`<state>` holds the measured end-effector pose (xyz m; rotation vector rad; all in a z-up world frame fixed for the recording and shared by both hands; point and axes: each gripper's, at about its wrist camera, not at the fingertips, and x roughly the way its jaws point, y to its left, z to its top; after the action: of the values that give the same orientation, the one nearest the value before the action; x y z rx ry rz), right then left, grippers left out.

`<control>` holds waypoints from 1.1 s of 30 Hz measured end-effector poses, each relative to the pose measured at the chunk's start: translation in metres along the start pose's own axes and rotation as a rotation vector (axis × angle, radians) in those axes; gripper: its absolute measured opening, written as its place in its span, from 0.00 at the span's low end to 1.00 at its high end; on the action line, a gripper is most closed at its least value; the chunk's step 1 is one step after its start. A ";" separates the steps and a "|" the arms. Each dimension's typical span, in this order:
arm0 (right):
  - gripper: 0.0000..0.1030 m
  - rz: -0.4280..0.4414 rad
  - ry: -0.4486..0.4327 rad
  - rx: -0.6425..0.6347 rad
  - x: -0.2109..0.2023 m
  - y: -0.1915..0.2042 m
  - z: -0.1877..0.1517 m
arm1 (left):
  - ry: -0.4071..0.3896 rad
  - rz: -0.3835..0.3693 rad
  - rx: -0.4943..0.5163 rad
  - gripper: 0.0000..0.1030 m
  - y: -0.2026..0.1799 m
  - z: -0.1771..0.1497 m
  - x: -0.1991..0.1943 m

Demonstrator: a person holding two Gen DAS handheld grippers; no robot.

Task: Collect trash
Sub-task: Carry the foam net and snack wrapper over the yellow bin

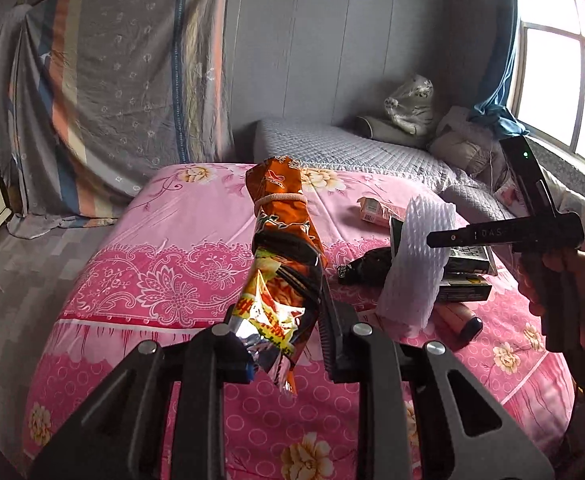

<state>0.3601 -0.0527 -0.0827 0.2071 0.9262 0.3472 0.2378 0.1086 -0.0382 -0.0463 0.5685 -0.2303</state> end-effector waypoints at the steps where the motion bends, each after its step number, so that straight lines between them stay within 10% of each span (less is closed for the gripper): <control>1: 0.12 0.037 0.003 -0.004 -0.005 0.003 -0.004 | -0.004 0.006 -0.006 0.22 -0.001 -0.001 -0.003; 10: 0.12 0.312 -0.040 -0.108 -0.117 0.023 -0.069 | -0.060 -0.037 0.022 0.22 -0.040 -0.012 -0.046; 33: 0.12 0.255 -0.304 0.160 -0.271 -0.097 -0.217 | -0.153 -0.320 0.176 0.22 -0.199 -0.039 -0.106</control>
<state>0.0550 -0.2392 -0.0394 0.5132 0.6268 0.4626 0.0900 -0.0599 0.0065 0.0163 0.3849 -0.5829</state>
